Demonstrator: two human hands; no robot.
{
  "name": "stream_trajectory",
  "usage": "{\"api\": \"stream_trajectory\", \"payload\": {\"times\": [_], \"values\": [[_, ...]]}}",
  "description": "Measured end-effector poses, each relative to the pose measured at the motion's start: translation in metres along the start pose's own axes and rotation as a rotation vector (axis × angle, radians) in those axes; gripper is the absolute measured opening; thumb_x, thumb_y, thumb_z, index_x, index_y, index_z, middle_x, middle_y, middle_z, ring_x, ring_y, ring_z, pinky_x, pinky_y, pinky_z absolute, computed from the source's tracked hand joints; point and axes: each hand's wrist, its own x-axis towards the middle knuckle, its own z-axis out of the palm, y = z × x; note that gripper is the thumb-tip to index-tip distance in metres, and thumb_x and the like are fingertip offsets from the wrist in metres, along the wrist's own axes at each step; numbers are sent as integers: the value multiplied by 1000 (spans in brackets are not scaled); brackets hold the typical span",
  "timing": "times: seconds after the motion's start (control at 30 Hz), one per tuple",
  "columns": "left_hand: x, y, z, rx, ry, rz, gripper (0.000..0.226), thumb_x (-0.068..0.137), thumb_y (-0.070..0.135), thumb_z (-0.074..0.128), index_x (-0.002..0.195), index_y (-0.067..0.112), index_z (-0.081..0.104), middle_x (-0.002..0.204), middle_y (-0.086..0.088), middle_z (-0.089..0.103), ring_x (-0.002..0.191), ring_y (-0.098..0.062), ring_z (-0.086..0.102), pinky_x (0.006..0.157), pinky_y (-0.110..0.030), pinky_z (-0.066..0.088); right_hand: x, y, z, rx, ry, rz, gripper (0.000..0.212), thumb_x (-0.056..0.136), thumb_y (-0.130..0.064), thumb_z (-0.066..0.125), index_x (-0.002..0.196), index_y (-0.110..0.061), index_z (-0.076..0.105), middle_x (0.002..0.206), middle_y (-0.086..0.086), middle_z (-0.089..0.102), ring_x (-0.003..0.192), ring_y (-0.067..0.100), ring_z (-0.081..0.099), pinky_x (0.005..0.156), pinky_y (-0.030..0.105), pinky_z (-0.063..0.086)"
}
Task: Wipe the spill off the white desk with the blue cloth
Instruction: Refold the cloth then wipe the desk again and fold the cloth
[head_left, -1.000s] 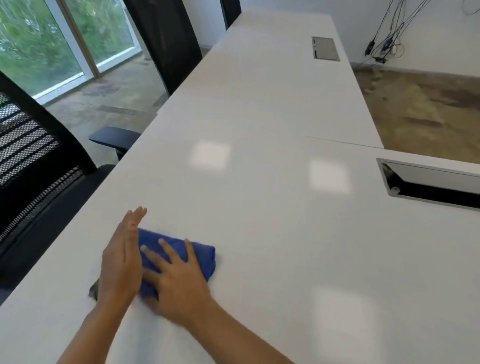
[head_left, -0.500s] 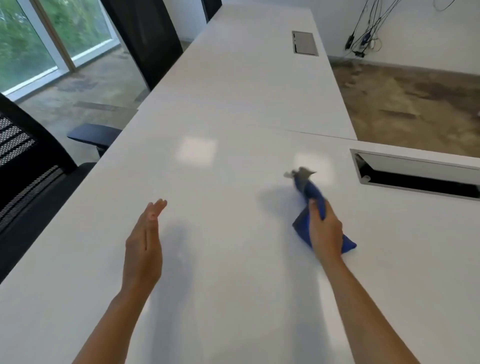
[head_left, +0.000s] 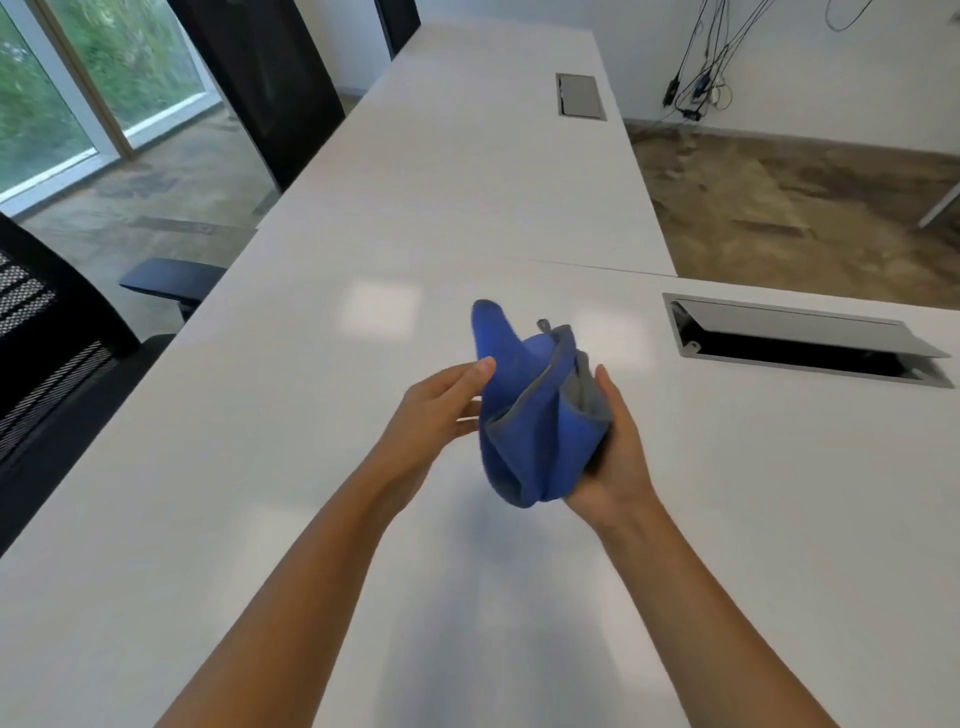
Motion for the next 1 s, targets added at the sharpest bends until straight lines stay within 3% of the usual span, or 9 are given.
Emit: {"api": "stream_trajectory", "payload": {"times": [0.17, 0.27, 0.33, 0.43, 0.53, 0.63, 0.73, 0.87, 1.0], "values": [[-3, 8, -2, 92, 149, 126, 28, 86, 33, 61, 97, 8, 63, 95, -15, 68, 92, -32, 63, 79, -42, 53, -2, -10, -3, -207, 11, -14, 66, 90, -65, 28, 127, -18, 58, 124, 7, 64, 119, 25, 56, 103, 39, 42], [-3, 21, -9, 249, 163, 239, 11, 86, 32, 61, 93, 24, 65, 83, 5, 69, 78, -9, 62, 68, -21, 50, -5, -37, -4, -566, 106, -166, 78, 80, -77, 26, 131, -23, 51, 129, -5, 60, 122, 15, 52, 110, 42, 33], [1, 34, -10, 447, 96, 329, 10, 87, 28, 60, 91, 37, 61, 85, 19, 65, 76, 5, 57, 67, -7, 41, -10, -57, 0, -915, 187, -402, 79, 79, -71, 45, 143, -26, 32, 147, -10, 38, 133, 10, 38, 116, 38, 27], [10, 50, -6, 676, -28, 378, 13, 87, 33, 56, 90, 45, 57, 93, 21, 62, 85, 0, 57, 78, -20, 45, -17, -82, 27, -1441, -109, -593, 88, 78, -47, 68, 146, -38, 12, 152, -24, 14, 140, -2, 18, 110, 7, 19], [20, 63, -1, 777, -71, 406, 13, 88, 31, 54, 95, 41, 58, 95, 13, 61, 88, -11, 57, 83, -36, 48, -9, -96, 53, -1785, -341, -551, 78, 76, -36, 75, 141, -37, 31, 135, -19, 47, 117, -17, 37, 109, 26, 28], [29, 68, 0, 747, -59, 452, 14, 89, 31, 56, 98, 42, 57, 93, 19, 60, 85, -3, 57, 79, -22, 46, 0, -105, 62, -1780, -281, -540, 40, 78, -25, 74, 116, -28, 60, 95, -23, 60, 93, -9, 52, 91, 24, 41], [35, 61, -1, 661, -98, 406, 26, 85, 32, 62, 105, 42, 51, 93, 23, 59, 81, 1, 58, 67, -9, 46, 3, -117, 61, -1678, -183, -523, 21, 76, -17, 74, 94, -26, 70, 90, -13, 69, 85, 3, 62, 73, 17, 48], [49, 27, 1, 788, -163, 250, 20, 83, 29, 64, 100, 34, 56, 90, 19, 60, 81, -7, 59, 71, -24, 47, 4, -138, 48, -1678, -113, -489, 16, 75, -10, 72, 84, -23, 73, 86, -10, 72, 82, 2, 64, 71, 15, 50], [69, 19, 17, 800, -75, 246, 14, 86, 23, 56, 96, 28, 65, 90, 9, 66, 85, -12, 60, 76, -30, 50, 0, -170, 15, -1727, -16, -405, 14, 76, -13, 72, 85, -24, 72, 87, -12, 72, 82, 1, 63, 68, 7, 48]]}}
